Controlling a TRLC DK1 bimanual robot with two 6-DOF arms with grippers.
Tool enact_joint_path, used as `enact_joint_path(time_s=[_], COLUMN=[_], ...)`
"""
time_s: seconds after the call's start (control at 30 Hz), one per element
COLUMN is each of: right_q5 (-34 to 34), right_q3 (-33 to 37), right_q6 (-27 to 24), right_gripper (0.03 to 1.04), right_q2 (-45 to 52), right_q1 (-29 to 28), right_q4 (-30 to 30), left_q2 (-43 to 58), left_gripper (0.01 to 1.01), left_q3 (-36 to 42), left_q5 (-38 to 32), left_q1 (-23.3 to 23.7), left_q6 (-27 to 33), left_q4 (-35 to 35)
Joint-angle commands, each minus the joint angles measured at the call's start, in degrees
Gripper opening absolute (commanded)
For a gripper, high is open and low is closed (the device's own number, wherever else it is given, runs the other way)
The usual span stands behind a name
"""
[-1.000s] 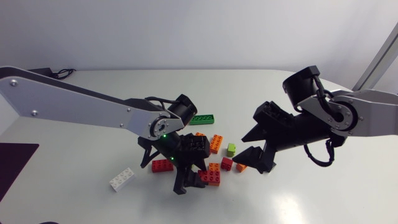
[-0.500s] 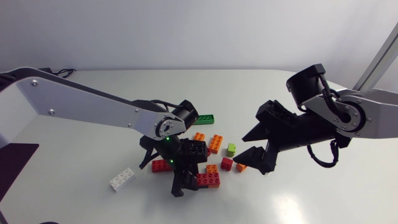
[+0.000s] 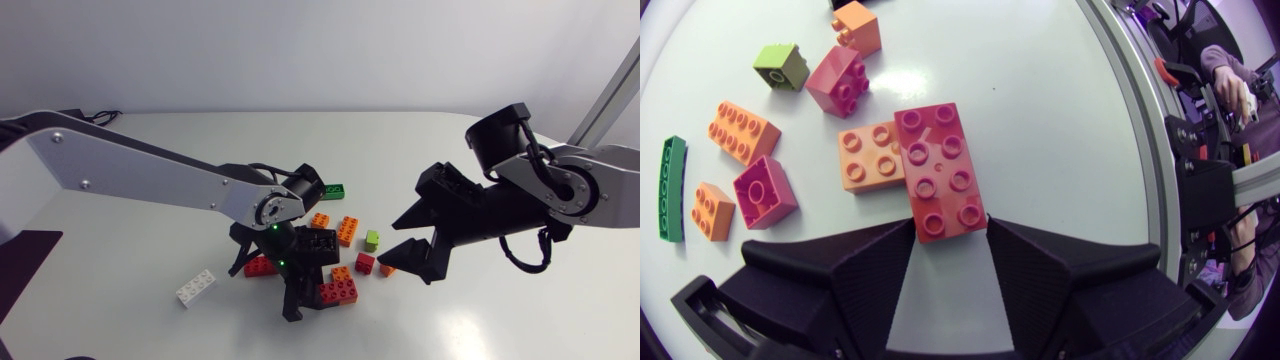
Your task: Disassemble duplo
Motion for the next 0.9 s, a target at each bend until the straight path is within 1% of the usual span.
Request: enact_joint_path(time_s=[0.0, 0.07, 0.1, 0.37, 0.57, 0.7, 0.8, 0.87], right_q5=[-0.41, -0.41, -0.32, 0.12, 0.12, -0.85, -4.19, -6.74], right_q3=[-1.81, -1.98, -2.16, -6.82, -9.63, -8.49, -5.59, -3.13], right_q6=[0.06, 0.15, 0.23, 0.85, -0.12, 1.11, 1.73, 2.17], right_gripper=[0.99, 0.99, 0.99, 0.99, 0.99, 0.99, 0.99, 0.99], right_q2=[-0.39, -0.39, -0.39, 0.05, 0.4, -1.0, -1.36, -0.04], right_q1=[-0.16, -0.07, 0.02, 0.9, 1.34, 0.81, -1.04, -2.44], right_q4=[-0.66, -0.66, -0.66, 2.32, 3.73, 2.41, -1.1, -3.21], left_q2=[0.29, 0.29, 0.21, -1.2, -2.61, -8.93, -14.47, -17.64], left_gripper=[0.472, 0.315, 0.267, 0.257, 0.243, 0.243, 0.244, 0.244], left_q3=[-0.34, -1.04, -1.4, -2.63, -4.12, -8.87, -12.47, -15.2], left_q5=[0.05, -0.04, -0.04, -0.04, -0.13, -4.08, -8.13, -11.73], left_q1=[-0.36, -0.53, -0.71, -2.29, -2.73, -3.17, -4.05, -5.28], left_q6=[-1.93, -2.72, -3.16, -3.95, -3.86, -3.86, -3.77, -3.51], left_q4=[0.01, 0.71, 1.06, 1.33, 2.47, 5.55, 7.74, 10.82])
